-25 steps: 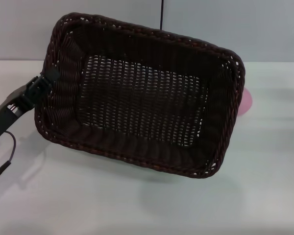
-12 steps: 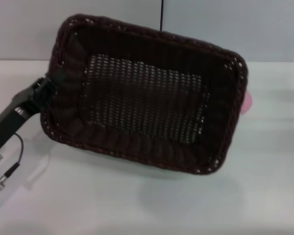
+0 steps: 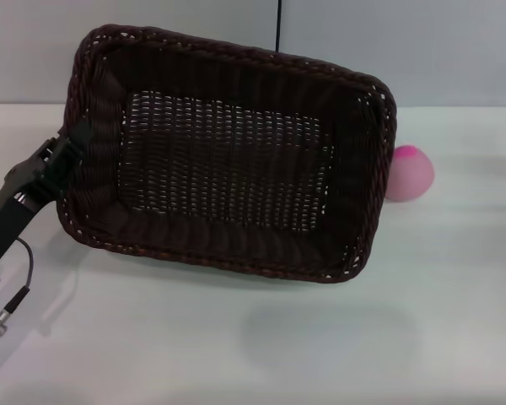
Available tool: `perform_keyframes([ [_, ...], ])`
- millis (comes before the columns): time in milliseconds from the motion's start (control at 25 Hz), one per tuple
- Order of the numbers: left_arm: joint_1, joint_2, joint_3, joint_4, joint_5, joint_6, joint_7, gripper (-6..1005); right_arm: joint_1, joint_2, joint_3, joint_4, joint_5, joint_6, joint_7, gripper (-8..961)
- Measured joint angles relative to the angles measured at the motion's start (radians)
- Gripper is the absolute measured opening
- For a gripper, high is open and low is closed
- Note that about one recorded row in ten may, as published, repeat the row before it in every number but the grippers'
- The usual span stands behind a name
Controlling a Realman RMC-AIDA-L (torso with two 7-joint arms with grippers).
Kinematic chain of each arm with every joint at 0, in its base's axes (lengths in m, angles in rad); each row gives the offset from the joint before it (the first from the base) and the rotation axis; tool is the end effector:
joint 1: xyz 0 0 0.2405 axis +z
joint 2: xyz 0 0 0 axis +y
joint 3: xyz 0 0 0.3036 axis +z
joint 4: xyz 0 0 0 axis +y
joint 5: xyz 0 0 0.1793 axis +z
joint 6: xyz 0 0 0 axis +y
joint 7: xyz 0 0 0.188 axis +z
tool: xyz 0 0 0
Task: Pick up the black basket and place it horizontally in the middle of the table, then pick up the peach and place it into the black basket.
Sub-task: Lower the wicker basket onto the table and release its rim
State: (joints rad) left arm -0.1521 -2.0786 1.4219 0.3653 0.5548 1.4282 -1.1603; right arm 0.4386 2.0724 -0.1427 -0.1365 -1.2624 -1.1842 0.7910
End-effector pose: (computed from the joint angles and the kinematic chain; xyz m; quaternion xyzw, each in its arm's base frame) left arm -0.3134 0.2842 -0.0292 -0.6870 -0.3979 -0.5225 0.3111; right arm 0.3840 0.3751 0.0331 -0.5875 0.3839 0.4116 0.5814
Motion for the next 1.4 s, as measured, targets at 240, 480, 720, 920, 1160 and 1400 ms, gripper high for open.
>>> perform_keyframes([
  [240, 0.0, 0.0, 0.011, -0.001, -0.003, 0.001, 0.007, 261, 0.003, 0.0, 0.0, 0.0, 0.0, 0.0, 0.001, 735],
  [480, 0.012, 0.0, 0.04, -0.003, -0.028, 0.042, 0.056, 266, 0.002, -0.001, 0.0, 0.0, 0.0, 0.0, 0.003, 735],
  [720, 0.009, 0.001, 0.049, -0.017, -0.043, 0.051, 0.057, 270, 0.0, -0.002, 0.0, -0.001, 0.0, 0.0, 0.003, 735],
  [920, 0.006, 0.003, 0.051, -0.019, -0.044, 0.059, 0.055, 274, 0.0, -0.002, 0.001, -0.002, 0.0, 0.0, 0.003, 736],
  [1160, 0.01, 0.004, 0.047, -0.024, -0.044, 0.068, 0.051, 471, 0.0, -0.002, 0.002, -0.003, 0.0, 0.0, 0.004, 736],
  [1400, 0.007, 0.009, 0.035, -0.036, -0.044, 0.073, 0.052, 687, 0.0, -0.002, 0.002, -0.003, 0.0, 0.0, 0.004, 735],
])
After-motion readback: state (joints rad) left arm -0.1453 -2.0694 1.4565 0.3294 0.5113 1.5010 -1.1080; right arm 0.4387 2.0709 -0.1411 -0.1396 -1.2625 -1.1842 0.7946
